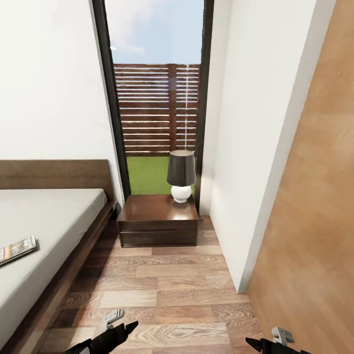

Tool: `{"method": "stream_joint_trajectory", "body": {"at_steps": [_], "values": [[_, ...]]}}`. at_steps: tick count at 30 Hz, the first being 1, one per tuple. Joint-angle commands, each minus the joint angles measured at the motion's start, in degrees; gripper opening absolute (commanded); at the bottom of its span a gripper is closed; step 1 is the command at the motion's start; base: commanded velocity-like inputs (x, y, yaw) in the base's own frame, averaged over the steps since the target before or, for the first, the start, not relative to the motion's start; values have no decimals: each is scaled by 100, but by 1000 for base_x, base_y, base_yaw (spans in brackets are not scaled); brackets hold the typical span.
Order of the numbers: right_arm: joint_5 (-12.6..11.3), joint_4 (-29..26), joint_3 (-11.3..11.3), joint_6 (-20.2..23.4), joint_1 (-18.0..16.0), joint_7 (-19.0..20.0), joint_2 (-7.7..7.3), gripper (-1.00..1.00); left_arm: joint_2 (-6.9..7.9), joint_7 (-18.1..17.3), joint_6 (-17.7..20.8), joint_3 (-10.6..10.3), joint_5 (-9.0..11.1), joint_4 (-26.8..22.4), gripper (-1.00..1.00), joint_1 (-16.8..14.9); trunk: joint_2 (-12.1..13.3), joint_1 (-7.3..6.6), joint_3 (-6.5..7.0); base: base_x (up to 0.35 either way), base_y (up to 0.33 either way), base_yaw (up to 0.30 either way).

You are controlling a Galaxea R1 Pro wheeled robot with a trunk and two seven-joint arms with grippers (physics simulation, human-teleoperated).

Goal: In the bedroom, move the book from the bed onto either nightstand, and place the two sandals side by side next to the bed.

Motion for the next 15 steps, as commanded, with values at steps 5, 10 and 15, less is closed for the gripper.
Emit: {"method": "stream_joint_trajectory", "body": {"at_steps": [5,10,15], "values": [[34,-11,-50,52,-1,24,1,100,2,-17,3,-48,58,2,100,-4,-2,3,-6,318,-108,0],[34,-10,-50,52,-1,24,1,100,2,-17,6,-48,58,2,100,-4,-2,3,-6,318,-107,0],[34,-11,-50,52,-1,24,1,100,2,-17,3,-48,58,2,100,-4,-2,3,-6,318,-104,0]]}}
